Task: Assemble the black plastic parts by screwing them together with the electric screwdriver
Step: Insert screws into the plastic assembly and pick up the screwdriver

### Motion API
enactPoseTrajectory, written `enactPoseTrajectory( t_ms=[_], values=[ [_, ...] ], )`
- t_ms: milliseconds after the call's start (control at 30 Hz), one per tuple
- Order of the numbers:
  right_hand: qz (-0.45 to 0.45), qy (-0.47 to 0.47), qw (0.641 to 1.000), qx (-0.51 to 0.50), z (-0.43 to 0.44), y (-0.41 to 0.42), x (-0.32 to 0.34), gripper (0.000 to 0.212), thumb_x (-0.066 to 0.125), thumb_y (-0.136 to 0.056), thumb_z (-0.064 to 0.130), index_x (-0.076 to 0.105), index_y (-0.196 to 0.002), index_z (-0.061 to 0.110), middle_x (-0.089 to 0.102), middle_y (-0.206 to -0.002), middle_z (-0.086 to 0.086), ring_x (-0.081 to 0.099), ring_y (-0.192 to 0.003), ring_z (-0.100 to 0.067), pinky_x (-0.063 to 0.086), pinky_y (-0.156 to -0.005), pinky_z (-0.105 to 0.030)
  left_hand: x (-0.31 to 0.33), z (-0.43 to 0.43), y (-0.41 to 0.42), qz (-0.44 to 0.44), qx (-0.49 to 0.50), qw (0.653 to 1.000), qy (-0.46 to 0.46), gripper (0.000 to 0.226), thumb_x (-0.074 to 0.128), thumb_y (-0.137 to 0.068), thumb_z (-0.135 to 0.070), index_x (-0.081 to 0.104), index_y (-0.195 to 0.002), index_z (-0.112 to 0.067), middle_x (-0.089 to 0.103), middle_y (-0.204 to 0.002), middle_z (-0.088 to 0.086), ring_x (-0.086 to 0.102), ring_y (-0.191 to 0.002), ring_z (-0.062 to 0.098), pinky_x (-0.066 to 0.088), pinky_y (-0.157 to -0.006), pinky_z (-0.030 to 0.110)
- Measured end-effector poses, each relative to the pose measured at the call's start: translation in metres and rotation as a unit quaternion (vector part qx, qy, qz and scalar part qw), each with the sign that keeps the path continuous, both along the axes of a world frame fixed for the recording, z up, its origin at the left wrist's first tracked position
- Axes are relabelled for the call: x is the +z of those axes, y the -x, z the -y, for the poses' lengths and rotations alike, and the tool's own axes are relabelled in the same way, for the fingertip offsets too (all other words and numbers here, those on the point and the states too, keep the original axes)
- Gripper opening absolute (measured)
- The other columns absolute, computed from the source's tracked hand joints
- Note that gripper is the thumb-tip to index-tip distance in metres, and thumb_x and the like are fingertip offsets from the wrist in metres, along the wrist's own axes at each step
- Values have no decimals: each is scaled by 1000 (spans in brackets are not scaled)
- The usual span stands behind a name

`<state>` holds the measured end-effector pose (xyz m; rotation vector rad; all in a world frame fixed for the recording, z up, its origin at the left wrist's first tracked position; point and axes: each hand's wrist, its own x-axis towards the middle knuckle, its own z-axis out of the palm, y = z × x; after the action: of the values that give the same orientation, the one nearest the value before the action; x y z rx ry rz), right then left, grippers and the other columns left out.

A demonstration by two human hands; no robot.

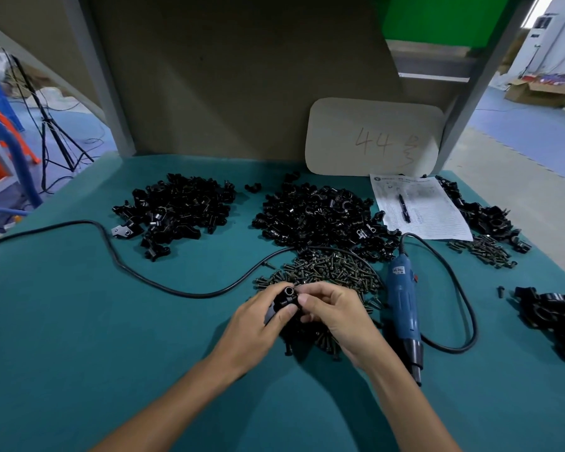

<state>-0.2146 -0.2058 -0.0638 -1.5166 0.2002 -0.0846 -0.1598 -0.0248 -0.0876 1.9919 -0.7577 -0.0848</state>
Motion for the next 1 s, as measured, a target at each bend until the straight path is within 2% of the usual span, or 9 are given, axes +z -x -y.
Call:
enactPoseTrajectory(
  t_ms=[200, 300, 367, 467, 567, 633, 733, 833, 1000],
  values=[
    [-16, 279, 960, 6, 1, -4, 8, 37, 56, -101, 49, 65, -78, 21, 63, -69, 1, 57, -64, -6, 53, -63, -39, 0, 0, 0, 13, -6, 1000, -6, 36, 52, -102, -51, 49, -137, -45, 58, -129, -30, 54, -122, -5, 45, -99, 19],
    [-10, 416, 909, 4, 8, 4, 18, 42, 45, -100, 62, 64, -88, 27, 66, -74, 8, 60, -67, 1, 54, -64, -31, 1, 0, 1, 8, 0, 1000, -11, 34, 52, -102, -50, 47, -135, -50, 55, -127, -37, 53, -119, -9, 41, -92, 7],
    [-13, 452, 889, -69, 29, 15, 27, 35, 47, -97, 61, 62, -101, 30, 66, -87, 16, 63, -79, 1, 57, -69, -27, 1, -1, 1, 2, 9, 1000, -17, 34, 51, -101, -53, 45, -135, -52, 54, -123, -41, 52, -116, -13, 38, -87, 2],
    [-78, 505, 832, -217, 76, 39, 31, 41, 57, -94, 58, 53, -118, 24, 63, -111, -1, 62, -95, -20, 45, -75, -36, 0, 0, 1, -3, 14, 1000, -25, 35, 50, -101, -55, 43, -135, -55, 56, -115, -40, 53, -111, -13, 40, -82, 4],
    [-244, 512, 802, -186, 100, 49, 27, 76, 63, -89, 65, 36, -141, 16, 60, -125, -12, 60, -110, -37, 42, -80, -42, -1, 1, 1, -4, 15, 999, -30, 35, 50, -101, -54, 47, -136, -51, 55, -95, -46, 53, -94, -16, 38, -71, 5],
    [-282, 500, 801, -171, 106, 47, 23, 75, 67, -88, 63, 36, -138, 16, 60, -114, -11, 58, -103, -36, 41, -78, -40, -1, 1, 2, -6, 14, 999, -31, 36, 51, -102, -51, 50, -137, -46, 53, -91, -47, 53, -87, -15, 37, -69, 5],
    [-246, 399, 863, -189, 116, 45, 23, 57, 76, -86, 51, 48, -122, 17, 65, -103, -6, 62, -95, -30, 49, -78, -44, 0, 0, 3, -7, 17, 999, -30, 35, 51, -102, -51, 50, -136, -46, 53, -89, -46, 53, -84, -15, 37, -68, 4],
    [-149, 122, 957, -216, 124, 52, 19, 37, 82, -80, 41, 67, -104, 16, 78, -91, 2, 72, -78, -11, 55, -74, -38, -1, 0, 2, -7, 19, 999, -29, 33, 52, -102, -51, 49, -135, -49, 59, -97, -39, 56, -96, -11, 40, -74, 5],
    [-1, -228, 946, -230, 118, 58, 4, 49, 68, -87, 30, 60, -127, 2, 72, -118, -16, 74, -102, -24, 62, -81, -38, 0, 1, 1, -7, 18, 999, -39, 33, 51, -101, -52, 48, -134, -50, 58, -94, -40, 56, -95, -12, 39, -73, 4]
  ],
)
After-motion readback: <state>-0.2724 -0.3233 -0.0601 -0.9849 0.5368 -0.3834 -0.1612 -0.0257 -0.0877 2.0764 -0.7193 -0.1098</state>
